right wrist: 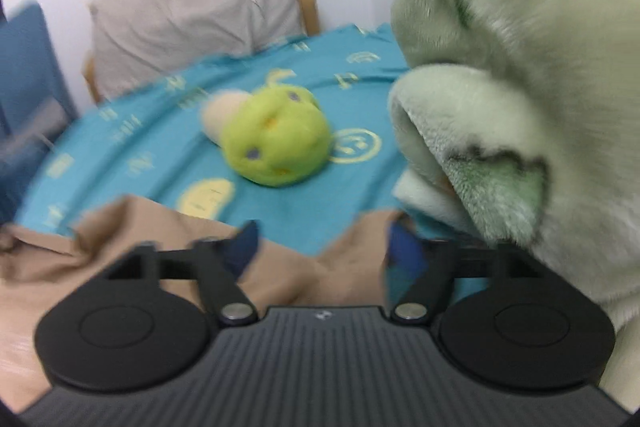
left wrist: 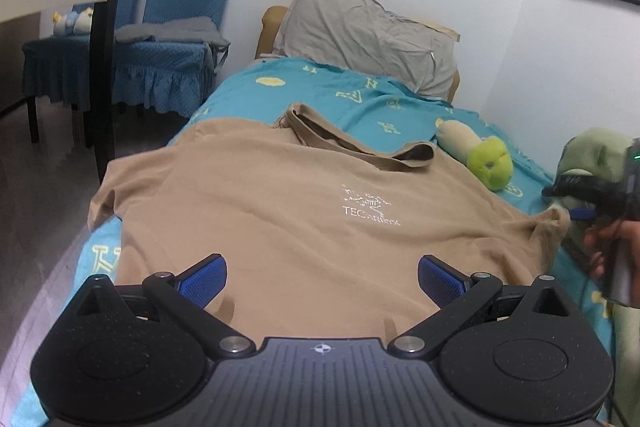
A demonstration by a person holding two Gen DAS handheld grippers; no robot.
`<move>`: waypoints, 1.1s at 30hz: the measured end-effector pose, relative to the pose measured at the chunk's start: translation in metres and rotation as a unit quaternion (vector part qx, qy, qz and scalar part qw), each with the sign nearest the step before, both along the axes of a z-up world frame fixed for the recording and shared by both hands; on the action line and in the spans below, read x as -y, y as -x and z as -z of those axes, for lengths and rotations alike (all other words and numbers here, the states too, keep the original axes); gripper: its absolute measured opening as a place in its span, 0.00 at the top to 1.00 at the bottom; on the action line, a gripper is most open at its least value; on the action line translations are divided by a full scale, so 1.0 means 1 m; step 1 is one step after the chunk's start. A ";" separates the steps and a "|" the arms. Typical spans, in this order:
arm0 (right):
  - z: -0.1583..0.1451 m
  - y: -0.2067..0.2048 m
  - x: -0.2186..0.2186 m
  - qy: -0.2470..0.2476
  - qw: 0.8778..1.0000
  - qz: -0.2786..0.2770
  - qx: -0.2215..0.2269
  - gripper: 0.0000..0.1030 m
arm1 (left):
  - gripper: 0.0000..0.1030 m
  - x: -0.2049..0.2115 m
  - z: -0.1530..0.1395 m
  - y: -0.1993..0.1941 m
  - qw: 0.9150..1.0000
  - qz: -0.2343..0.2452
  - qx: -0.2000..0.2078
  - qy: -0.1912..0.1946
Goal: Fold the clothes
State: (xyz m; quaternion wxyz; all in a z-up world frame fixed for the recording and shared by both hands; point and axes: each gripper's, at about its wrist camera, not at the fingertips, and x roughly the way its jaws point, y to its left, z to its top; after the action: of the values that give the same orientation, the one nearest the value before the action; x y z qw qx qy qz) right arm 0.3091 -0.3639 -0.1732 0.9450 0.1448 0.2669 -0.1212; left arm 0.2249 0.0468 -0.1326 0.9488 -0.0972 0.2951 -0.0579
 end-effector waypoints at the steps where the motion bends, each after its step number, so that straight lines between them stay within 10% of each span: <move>1: -0.002 0.011 0.000 -0.031 1.000 0.001 0.003 0.18 | 0.00 0.001 -0.001 0.001 1.000 0.000 0.002 -0.003; 4: -0.002 0.040 0.007 -0.158 0.987 0.018 0.005 0.18 | 0.00 0.002 -0.004 0.005 1.000 -0.002 0.005 -0.014; 11: 0.054 0.082 0.005 -0.397 0.910 0.121 -0.015 0.17 | 0.00 -0.004 -0.012 0.018 1.000 -0.016 0.006 -0.018; 27: 0.093 0.013 0.002 -0.235 0.966 0.086 0.069 0.16 | 0.00 -0.010 0.002 0.000 1.000 -0.014 -0.016 0.018; 29: 0.097 0.003 0.008 -0.256 0.959 0.092 0.075 0.26 | 0.00 -0.009 0.006 -0.004 1.000 -0.010 -0.019 0.021; 33: 0.091 -0.017 -0.004 -0.197 0.976 0.076 0.048 0.86 | 0.00 -0.008 0.010 -0.007 1.000 -0.009 -0.021 0.020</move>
State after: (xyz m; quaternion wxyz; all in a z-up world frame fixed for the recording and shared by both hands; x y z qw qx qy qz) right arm 0.3264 -0.3595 -0.2639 0.8977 0.3537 0.2283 -0.1302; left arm 0.2319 0.0548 -0.1427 0.9408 -0.1201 0.3127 -0.0527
